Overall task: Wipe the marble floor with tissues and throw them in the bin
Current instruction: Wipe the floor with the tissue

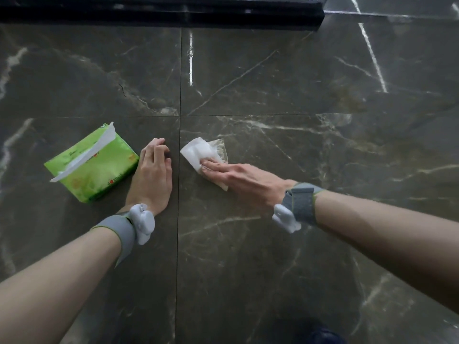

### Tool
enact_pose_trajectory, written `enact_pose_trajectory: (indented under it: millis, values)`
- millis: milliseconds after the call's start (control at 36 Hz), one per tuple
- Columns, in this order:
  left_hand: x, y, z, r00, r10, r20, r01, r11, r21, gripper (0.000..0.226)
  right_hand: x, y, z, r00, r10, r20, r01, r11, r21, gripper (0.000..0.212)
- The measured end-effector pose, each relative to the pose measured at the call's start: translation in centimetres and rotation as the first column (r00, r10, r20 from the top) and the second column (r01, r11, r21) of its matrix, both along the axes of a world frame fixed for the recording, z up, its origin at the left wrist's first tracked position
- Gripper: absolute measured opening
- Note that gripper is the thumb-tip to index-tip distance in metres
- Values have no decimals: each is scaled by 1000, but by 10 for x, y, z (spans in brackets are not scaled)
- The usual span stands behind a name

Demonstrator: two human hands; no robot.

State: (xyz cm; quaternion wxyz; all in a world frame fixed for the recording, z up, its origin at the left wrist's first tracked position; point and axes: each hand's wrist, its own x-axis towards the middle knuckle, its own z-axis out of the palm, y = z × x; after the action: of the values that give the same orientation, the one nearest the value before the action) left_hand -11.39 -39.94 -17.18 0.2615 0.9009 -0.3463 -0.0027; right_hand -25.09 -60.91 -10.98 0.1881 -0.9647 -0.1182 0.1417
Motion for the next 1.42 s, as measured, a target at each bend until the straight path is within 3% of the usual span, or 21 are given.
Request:
enact_pose_trajectory:
  millis: [111,250,417,500,611,750,917,1139,1306,1417]
  values:
    - [-1,1,-1,1000,-4,1,4,1000,3,18,11,-18,1,998,50,-38,-50,999,1,60]
    - [2,2,-1,1000,-10,0,10,1000,6,18,28,-36,-8,999,42,8,-41,998,-50,80]
    - [1,2,1,1000,-13,-24,13,1000,-1,17,42,-58,-12,998,-24,57,30,994,-106,85]
    - [1,3,4,1000,-6,-26,6,1000,4,17,45,-73,-14,985,-135,105,146,983,-108,88]
    - [-1,1,6,1000,-20,-21,20,1000,-3,17,35,-116,-17,900,-414,136,428,899,-94,85]
    - [1,2,2,1000,-16,-22,15,1000,-26,16,13,-167,-20,776,-619,124,631,763,-142,71]
    - [0,1,0,1000,-23,-8,23,1000,-17,17,14,-173,-16,690,-713,120,721,663,-203,71]
    - [0,1,1,1000,-11,2,11,1000,-25,16,73,-148,-20,523,-837,160,846,485,-224,46]
    - [2,2,-2,1000,-9,-15,9,1000,-29,16,127,-129,-20,529,-833,159,847,508,-157,49]
    - [0,0,2,1000,-5,-24,4,1000,-23,15,158,-102,-17,636,-765,100,772,629,-98,53]
